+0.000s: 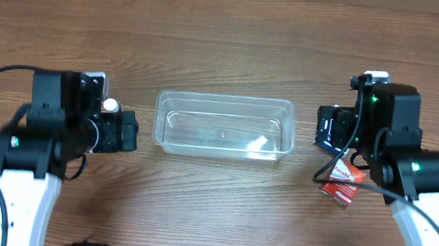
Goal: Pack container
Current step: 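Reach the left gripper to the dark bottle and grasp it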
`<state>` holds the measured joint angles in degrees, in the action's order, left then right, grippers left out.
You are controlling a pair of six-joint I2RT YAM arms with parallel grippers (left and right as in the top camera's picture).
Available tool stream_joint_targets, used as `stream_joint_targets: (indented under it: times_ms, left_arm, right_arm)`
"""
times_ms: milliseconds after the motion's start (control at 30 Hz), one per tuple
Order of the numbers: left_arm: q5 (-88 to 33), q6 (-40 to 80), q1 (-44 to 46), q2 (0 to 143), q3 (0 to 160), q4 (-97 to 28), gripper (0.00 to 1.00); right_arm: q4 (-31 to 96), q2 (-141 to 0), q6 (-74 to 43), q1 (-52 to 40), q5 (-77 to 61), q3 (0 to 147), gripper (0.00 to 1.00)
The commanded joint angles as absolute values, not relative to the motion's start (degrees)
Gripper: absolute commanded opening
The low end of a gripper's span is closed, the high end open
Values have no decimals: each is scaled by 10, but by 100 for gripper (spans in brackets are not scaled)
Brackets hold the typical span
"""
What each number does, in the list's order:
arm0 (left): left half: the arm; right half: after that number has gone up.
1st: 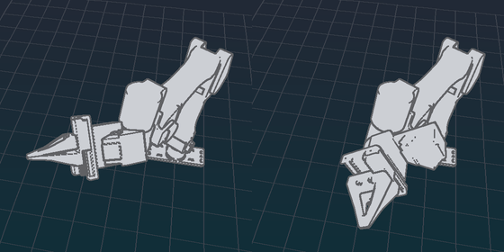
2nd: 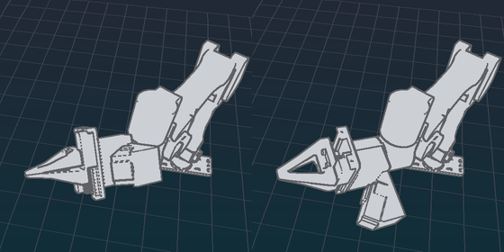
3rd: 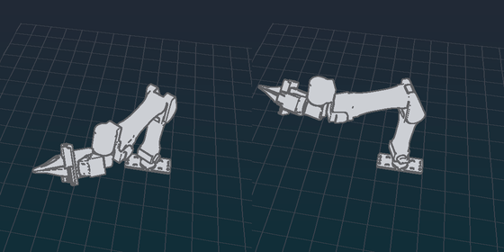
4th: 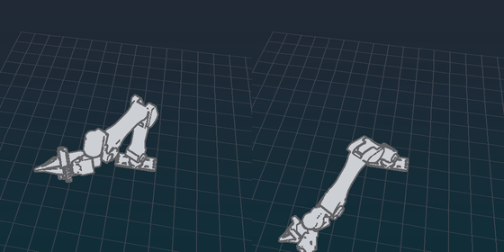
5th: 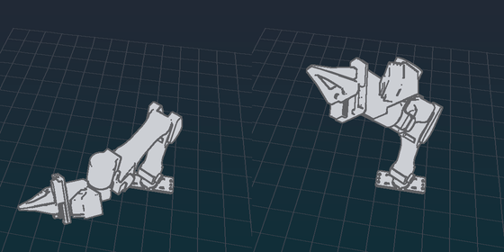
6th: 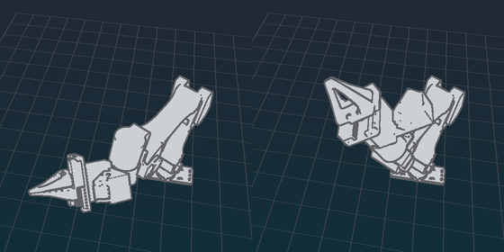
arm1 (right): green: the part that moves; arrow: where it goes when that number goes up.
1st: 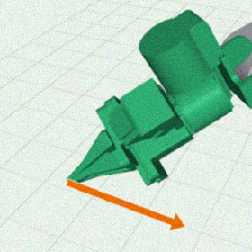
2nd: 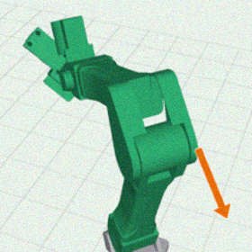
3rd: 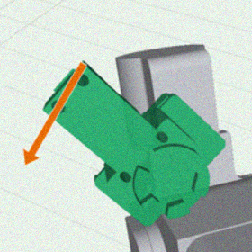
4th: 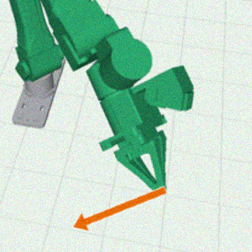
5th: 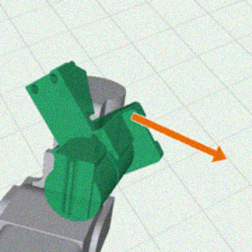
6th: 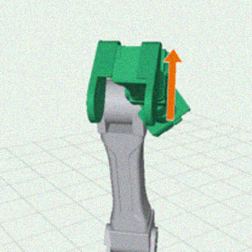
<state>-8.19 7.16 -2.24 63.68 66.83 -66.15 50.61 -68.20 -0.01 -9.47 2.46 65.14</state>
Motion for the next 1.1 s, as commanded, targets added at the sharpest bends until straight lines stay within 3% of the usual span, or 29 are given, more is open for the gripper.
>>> stream_joint_targets:
  times_ms: [0,367,867,1000,1067]
  left_arm:
    - [-84,59,-23,700,752,-716,100]
    - [-20,81,-24,808,901,-730,100]
    - [-13,159,-46,1051,905,-729,100]
    - [-13,159,-46,1089,905,-727,93]
    - [-13,159,-46,1101,905,-718,82]
  right_arm:
    - [524,-695,-3,-96,29,682,100]
    - [582,-696,-33,-20,-12,682,100]
    - [583,-721,-33,4,-17,682,100]
    - [582,-729,-33,4,-16,682,100]
    - [582,-729,-33,4,-16,682,100]
